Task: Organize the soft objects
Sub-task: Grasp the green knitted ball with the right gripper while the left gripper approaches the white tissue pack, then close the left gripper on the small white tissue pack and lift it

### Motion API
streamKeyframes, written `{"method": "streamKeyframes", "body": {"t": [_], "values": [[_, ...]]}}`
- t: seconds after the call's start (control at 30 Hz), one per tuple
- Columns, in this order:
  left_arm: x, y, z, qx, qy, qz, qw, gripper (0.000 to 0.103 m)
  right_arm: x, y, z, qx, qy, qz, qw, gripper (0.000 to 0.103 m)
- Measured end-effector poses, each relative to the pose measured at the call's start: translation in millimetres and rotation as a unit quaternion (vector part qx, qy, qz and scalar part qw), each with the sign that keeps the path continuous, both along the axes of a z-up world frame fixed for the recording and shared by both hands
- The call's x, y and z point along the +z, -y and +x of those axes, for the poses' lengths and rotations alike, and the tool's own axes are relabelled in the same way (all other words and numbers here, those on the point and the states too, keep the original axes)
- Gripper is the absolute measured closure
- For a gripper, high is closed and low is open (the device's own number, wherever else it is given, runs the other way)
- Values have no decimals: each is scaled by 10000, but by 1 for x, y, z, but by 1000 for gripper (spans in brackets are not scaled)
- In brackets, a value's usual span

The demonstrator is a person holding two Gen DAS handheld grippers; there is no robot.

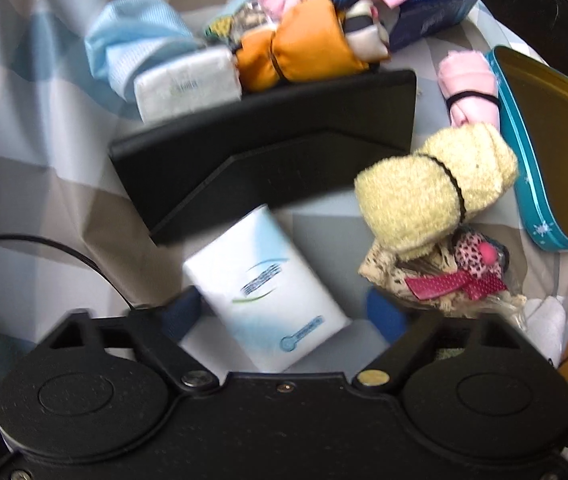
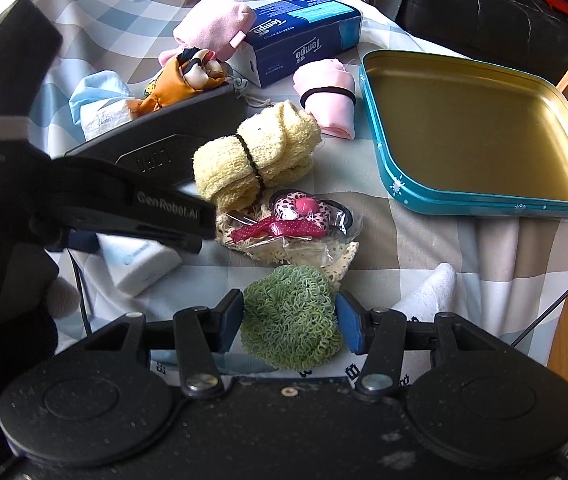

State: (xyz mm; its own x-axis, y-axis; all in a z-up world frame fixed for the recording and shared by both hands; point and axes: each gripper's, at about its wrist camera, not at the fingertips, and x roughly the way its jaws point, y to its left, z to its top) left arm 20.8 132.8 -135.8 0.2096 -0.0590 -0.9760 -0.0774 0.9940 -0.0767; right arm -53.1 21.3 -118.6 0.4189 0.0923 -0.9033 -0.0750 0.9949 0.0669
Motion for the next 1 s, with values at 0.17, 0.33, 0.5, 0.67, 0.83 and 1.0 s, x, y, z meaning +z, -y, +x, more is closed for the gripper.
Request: {"method": "streamKeyframes", "body": {"t": [0.17,0.33,0.5,0.67,0.83,1.0], "values": [[7,-1,-2,-21,165,-157,9997,46,5,2,-2,-53,86,94,9999,53],[19,2,-7,-13,419,-167,9990,49,14,6,-1,-169,204,190,9995,54],[27,3,-9,-33,555,-216,9982,50,19,12,1,-300,268,271,9988,55],[15,7,-4,-126,299,-96,9994,50,4,4,5,-95,-98,165,9998,52],[6,10,-2,-192,178,14,9997,49,-5,1,7,-32,-298,119,9995,38],[1,9,2,-154,156,33,9998,46,-12,-3,5,40,-450,18,9990,37]]}}
